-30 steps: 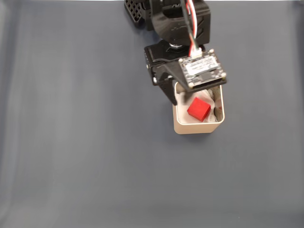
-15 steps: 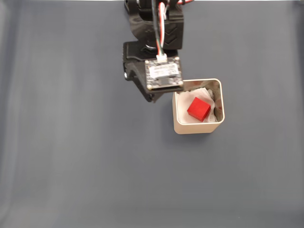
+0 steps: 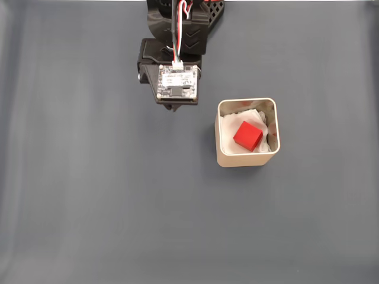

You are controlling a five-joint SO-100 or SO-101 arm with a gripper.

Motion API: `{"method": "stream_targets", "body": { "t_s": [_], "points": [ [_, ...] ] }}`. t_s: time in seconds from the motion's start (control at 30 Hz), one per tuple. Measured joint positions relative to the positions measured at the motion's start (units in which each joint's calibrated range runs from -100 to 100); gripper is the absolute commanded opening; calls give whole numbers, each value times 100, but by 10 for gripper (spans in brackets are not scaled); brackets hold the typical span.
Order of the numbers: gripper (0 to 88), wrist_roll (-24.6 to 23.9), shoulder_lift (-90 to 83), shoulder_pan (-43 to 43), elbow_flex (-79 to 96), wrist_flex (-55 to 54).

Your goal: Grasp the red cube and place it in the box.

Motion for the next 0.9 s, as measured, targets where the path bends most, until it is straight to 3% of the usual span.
{"method": "stream_targets", "body": {
  "t_s": [0.9],
  "points": [
    [2, 54, -2987, 75, 3734, -97]
  ]
}}
